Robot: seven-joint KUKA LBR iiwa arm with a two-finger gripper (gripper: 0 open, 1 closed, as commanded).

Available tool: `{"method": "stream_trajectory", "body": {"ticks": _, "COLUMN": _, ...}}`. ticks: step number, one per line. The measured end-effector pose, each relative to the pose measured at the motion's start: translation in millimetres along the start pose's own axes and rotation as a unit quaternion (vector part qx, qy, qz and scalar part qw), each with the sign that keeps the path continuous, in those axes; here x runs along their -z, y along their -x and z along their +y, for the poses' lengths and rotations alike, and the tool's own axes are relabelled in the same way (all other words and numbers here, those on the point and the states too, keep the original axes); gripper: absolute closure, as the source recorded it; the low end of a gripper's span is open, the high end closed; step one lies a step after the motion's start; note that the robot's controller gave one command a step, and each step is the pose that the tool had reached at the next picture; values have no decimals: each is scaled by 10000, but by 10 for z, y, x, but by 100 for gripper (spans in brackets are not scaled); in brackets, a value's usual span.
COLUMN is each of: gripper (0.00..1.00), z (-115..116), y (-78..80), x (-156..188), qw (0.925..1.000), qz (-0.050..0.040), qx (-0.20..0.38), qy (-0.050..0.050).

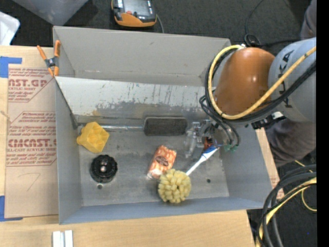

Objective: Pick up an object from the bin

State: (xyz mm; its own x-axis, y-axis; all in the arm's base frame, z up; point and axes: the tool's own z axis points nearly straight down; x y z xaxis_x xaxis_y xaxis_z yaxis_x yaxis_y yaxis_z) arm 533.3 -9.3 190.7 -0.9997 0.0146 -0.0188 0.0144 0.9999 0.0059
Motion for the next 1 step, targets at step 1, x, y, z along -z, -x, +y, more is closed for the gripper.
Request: {"method": "stream_trajectory", "body": {"ticks": 1, "gripper": 100, "z": 13, "y": -108, "x": -895, "qw": 9930, "qz": 85, "qx": 1176, "qy": 10}}
